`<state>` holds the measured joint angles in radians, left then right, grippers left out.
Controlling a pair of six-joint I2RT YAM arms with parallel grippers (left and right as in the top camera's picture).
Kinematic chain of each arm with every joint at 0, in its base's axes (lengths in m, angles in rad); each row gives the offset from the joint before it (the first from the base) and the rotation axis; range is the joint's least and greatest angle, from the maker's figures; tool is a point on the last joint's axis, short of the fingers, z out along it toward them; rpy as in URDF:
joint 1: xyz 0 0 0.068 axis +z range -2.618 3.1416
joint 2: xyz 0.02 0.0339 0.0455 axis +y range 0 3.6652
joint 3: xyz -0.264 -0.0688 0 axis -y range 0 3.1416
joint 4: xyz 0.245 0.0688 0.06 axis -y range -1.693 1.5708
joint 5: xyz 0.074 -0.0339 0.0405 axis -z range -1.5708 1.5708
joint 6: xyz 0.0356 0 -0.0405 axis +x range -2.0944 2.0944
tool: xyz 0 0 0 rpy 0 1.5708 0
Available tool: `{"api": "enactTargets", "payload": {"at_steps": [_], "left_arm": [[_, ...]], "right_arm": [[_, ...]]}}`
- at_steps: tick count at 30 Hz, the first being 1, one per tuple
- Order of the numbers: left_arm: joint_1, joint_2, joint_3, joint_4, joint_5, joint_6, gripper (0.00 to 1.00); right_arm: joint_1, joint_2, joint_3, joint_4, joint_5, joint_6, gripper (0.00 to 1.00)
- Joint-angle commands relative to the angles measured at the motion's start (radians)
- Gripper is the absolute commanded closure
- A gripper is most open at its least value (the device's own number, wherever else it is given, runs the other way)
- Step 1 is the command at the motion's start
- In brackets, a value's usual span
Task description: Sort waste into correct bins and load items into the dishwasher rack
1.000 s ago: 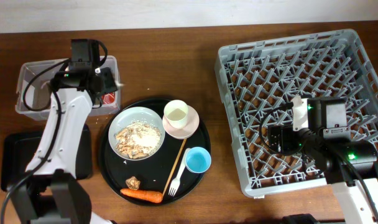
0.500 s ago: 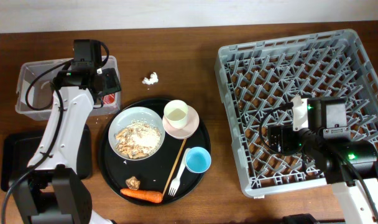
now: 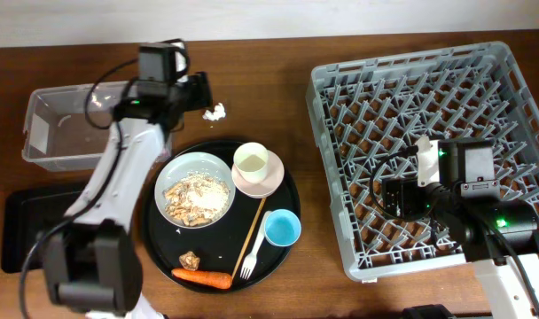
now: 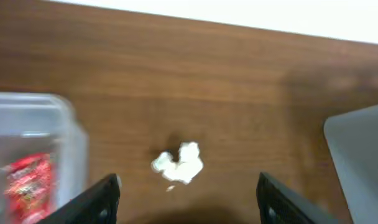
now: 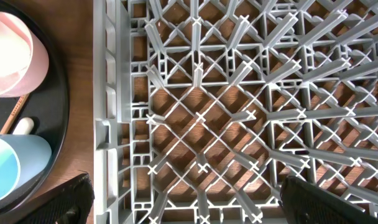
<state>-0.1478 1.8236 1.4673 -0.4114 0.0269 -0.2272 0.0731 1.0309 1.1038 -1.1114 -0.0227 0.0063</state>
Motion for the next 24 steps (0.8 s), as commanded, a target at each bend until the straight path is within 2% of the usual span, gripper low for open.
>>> {"api": "enactTargets", "payload": {"at_steps": [1, 7, 12, 17, 20, 24], "left_arm": [[-0.036, 0.121, 0.007, 0.056, 0.019, 0.016, 0.30], [-0.055, 0.298, 0.007, 0.173, 0.003, 0.016, 0.31], [-0.055, 0.358, 0.007, 0.211, -0.002, 0.016, 0.32], [-0.055, 0.378, 0.007, 0.208, -0.008, 0.016, 0.49], [-0.055, 0.377, 0.007, 0.204, -0.008, 0.016, 0.77], [-0.054, 0.348, 0.016, 0.164, -0.007, 0.017, 0.84]], "right_arm": [[0.005, 0.010, 0.020, 0.000, 0.012, 0.002, 0.01], [0.005, 0.051, 0.020, -0.004, 0.012, 0.002, 0.01], [0.005, 0.056, 0.020, -0.004, 0.012, 0.002, 0.01], [0.005, 0.056, 0.020, -0.004, 0.012, 0.002, 0.01], [0.005, 0.056, 0.020, -0.006, 0.012, 0.002, 0.01], [0.005, 0.056, 0.020, -0.008, 0.012, 0.002, 0.01]]}}
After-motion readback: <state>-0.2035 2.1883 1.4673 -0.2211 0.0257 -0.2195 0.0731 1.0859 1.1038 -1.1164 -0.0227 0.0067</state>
